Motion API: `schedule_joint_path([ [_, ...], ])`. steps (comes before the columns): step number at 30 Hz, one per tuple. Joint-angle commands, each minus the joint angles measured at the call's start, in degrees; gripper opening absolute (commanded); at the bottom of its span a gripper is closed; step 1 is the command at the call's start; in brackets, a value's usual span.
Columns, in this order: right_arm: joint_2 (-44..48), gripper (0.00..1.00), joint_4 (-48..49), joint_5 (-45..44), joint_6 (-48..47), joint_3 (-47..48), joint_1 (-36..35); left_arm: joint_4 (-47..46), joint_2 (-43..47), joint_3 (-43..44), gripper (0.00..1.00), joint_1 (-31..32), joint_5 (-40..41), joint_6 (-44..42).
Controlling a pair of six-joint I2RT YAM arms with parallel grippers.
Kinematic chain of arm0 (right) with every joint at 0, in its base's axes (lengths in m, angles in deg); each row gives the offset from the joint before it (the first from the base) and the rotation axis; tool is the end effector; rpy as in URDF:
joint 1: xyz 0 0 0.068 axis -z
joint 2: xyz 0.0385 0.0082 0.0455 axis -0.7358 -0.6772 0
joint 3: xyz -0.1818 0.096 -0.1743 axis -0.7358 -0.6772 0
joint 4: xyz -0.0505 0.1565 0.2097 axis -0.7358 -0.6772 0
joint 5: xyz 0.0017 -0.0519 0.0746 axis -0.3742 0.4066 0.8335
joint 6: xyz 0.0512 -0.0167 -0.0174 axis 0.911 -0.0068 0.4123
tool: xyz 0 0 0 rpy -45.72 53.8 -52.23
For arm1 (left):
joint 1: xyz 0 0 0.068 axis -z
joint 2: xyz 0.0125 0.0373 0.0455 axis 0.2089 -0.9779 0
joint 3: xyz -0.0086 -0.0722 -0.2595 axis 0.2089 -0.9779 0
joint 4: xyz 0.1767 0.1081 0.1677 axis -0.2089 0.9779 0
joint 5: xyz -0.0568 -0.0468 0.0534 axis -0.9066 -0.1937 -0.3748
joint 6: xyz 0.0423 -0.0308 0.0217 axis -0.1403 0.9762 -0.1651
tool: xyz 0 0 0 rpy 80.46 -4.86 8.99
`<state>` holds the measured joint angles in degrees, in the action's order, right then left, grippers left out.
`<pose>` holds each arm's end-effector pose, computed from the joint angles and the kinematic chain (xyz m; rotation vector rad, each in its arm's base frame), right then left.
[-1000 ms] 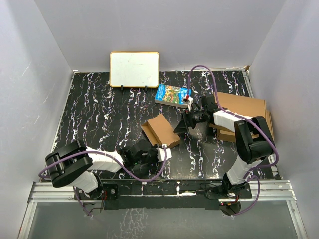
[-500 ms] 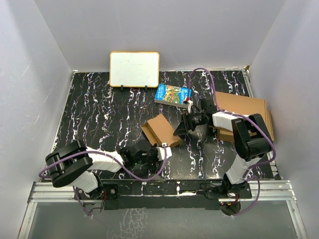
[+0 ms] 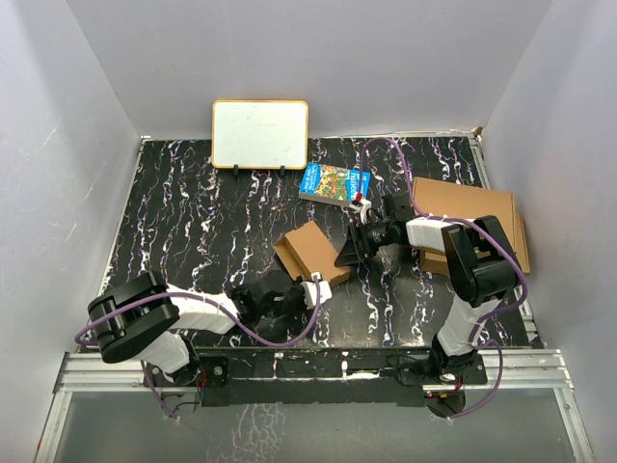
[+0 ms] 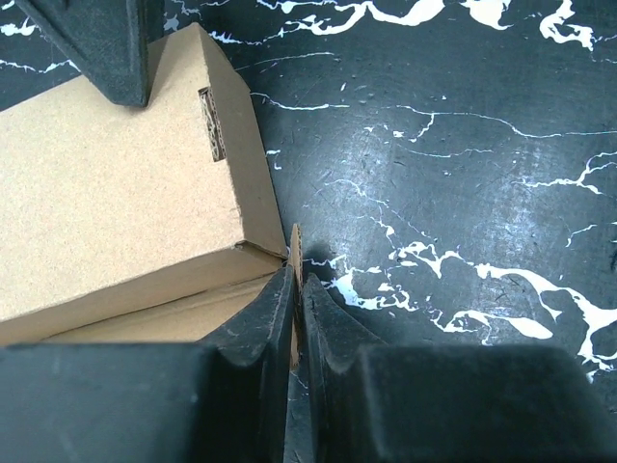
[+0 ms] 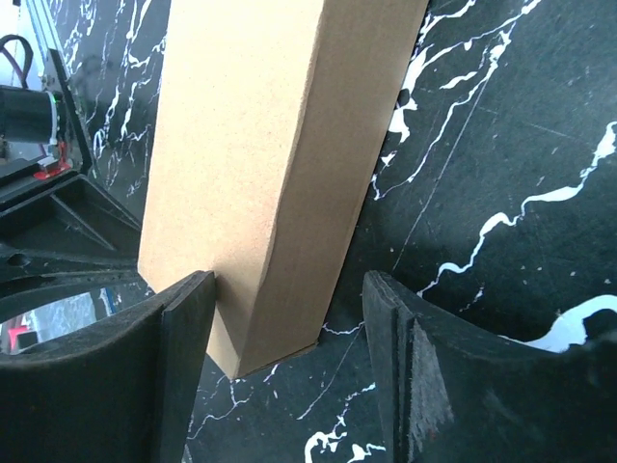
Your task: Fold the paper box
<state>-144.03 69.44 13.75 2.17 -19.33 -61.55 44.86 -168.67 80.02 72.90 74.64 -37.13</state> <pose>0.3074 0.1113 0.1264 -0.6678 2.3537 1.3367 0.1284 -0.2374 0.1396 1.3295 1.4755 -0.5576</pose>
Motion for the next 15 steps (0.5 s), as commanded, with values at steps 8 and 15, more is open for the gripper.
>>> schedule_joint_path([
  [8, -0.9, 0.62, 0.6, -5.6, 0.0, 1.1, -0.1, -4.1, 1.2, -3.1, 0.0, -0.7, 0.5, 5.0],
  [15, -1.2, 0.62, 0.4, -5.9, 0.0, 1.2, -0.2, -5.4, 1.3, -3.6, 0.0, -0.8, 1.0, 5.7],
])
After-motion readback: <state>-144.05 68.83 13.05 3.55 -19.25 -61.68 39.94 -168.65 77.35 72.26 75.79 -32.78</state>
